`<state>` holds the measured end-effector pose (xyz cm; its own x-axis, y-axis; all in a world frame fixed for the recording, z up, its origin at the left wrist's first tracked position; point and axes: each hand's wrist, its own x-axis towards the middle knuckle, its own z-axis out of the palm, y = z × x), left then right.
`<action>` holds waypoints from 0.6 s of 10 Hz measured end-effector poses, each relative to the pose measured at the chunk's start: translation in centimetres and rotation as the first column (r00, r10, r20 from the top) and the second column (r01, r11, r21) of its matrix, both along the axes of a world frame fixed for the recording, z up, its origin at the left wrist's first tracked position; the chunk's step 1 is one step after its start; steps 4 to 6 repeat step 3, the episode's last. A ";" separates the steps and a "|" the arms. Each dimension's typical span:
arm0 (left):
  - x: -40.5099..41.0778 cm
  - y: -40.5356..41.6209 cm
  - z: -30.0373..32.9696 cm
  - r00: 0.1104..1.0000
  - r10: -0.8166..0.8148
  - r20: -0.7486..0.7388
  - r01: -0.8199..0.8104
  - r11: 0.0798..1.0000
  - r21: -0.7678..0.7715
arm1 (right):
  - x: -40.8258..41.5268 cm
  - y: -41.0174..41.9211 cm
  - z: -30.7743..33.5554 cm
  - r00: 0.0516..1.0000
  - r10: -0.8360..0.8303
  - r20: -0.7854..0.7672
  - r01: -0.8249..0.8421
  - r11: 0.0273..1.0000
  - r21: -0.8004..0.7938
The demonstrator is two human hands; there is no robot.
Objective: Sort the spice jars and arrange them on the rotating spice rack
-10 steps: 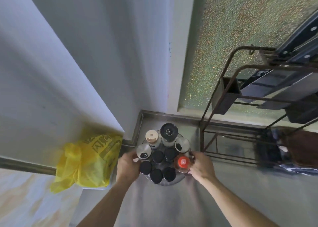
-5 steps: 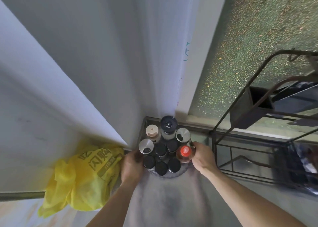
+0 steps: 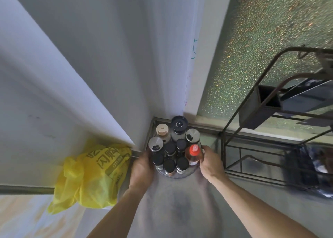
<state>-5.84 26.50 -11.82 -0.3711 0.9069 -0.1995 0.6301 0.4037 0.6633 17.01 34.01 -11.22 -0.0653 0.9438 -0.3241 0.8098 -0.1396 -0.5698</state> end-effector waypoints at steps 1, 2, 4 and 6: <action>0.5 -1.2 0.5 0.980 -0.073 -0.185 0.071 0.997 -0.021 | 0.3 -1.8 1.0 1.000 0.017 0.018 -0.019 0.997 0.075; 1.8 -2.7 3.4 0.959 -0.088 -0.270 0.089 0.996 -0.007 | 0.5 -4.5 3.5 0.993 0.075 0.091 -0.086 0.988 0.130; 2.9 -5.0 5.8 0.916 -0.082 -0.392 0.095 0.995 0.013 | 0.8 -7.9 6.1 0.979 0.106 0.173 -0.146 0.960 0.240; 2.9 -5.0 5.8 0.916 -0.082 -0.392 0.095 0.995 0.013 | 0.8 -7.9 6.1 0.979 0.106 0.173 -0.146 0.960 0.240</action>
